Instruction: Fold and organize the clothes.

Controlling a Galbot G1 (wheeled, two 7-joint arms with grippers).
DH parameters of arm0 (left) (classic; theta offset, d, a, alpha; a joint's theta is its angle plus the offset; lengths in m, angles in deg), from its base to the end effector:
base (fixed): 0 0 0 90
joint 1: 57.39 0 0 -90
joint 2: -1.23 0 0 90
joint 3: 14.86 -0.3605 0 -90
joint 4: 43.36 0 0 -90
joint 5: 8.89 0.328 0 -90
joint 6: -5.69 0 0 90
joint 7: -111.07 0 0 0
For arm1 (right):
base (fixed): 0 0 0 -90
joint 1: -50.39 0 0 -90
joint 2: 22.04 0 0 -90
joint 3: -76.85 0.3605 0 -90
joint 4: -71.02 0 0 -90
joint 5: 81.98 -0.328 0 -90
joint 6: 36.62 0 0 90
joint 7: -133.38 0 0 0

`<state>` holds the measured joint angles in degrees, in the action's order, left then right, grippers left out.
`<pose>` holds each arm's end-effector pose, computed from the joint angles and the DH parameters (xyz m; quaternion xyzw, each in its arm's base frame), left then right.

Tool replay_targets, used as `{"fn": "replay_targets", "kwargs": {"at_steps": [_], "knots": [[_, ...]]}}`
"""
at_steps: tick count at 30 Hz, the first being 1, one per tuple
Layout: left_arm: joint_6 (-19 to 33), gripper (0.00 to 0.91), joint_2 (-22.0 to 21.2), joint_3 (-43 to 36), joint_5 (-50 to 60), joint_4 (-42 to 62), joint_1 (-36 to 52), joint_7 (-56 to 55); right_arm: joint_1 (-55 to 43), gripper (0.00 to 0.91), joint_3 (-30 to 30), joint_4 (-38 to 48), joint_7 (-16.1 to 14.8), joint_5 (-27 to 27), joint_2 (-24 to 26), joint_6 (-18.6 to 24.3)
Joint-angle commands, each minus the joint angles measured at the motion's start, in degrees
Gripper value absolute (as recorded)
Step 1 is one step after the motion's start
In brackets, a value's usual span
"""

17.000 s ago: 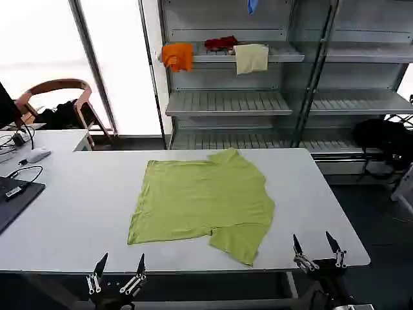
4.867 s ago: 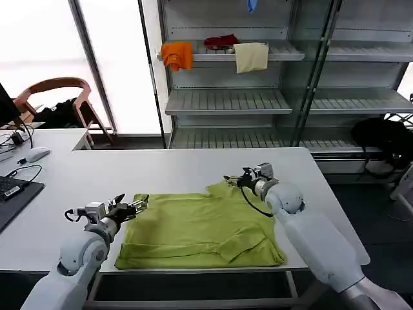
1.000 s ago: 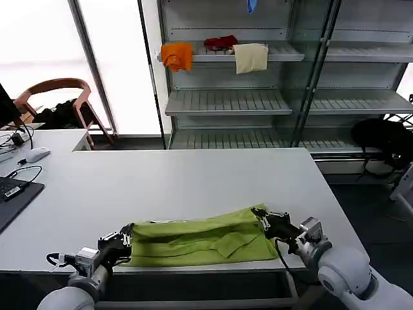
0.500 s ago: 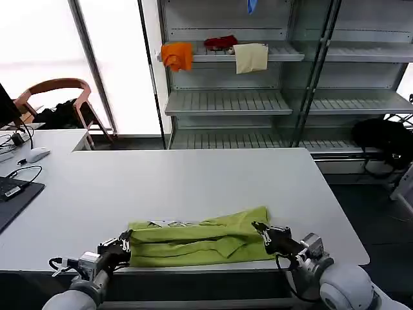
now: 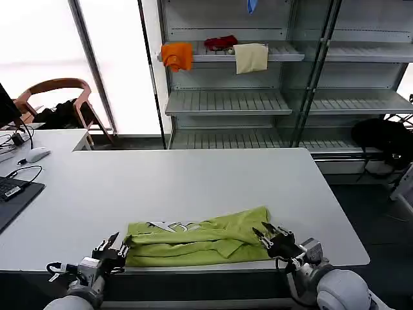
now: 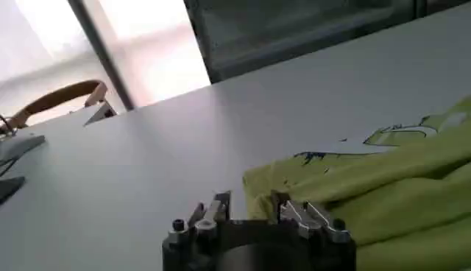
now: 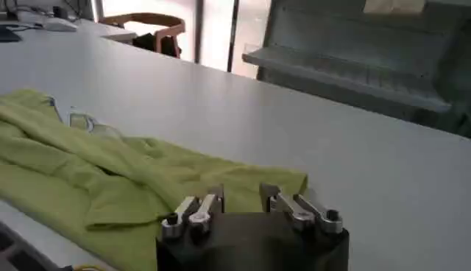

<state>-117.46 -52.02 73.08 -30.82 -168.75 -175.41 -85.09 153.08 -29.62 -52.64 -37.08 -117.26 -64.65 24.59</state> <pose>0.1690 0.0943 -0.2512 -0.0241 -0.9572 -0.1600 0.2400 0.2163 -0.0791 -0.2311 0.2029 -0.9493 0.1169 0.2096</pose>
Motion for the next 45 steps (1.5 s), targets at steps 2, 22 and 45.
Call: {"fn": "replay_targets", "kwargs": {"at_steps": [2, 22, 45], "knots": [[0.0, 0.907, 0.3, 2.8, 2.4, -5.4, -2.8, -2.5, 4.2, 0.907, 2.6, -4.2, 14.9, 0.9, -1.7, -2.4], [17.1, 0.907, -17.1, 1.4, -4.7, -3.5, -6.5, -1.9, 21.1, 0.907, 18.5, 2.2, 0.2, -1.0, -5.3, 40.7], [18.8, 0.554, -21.2, -0.5, -9.2, 7.8, -2.5, -0.9, 25.6, 0.907, 21.3, 3.7, -1.1, -2.5, -5.7, 46.2]]}}
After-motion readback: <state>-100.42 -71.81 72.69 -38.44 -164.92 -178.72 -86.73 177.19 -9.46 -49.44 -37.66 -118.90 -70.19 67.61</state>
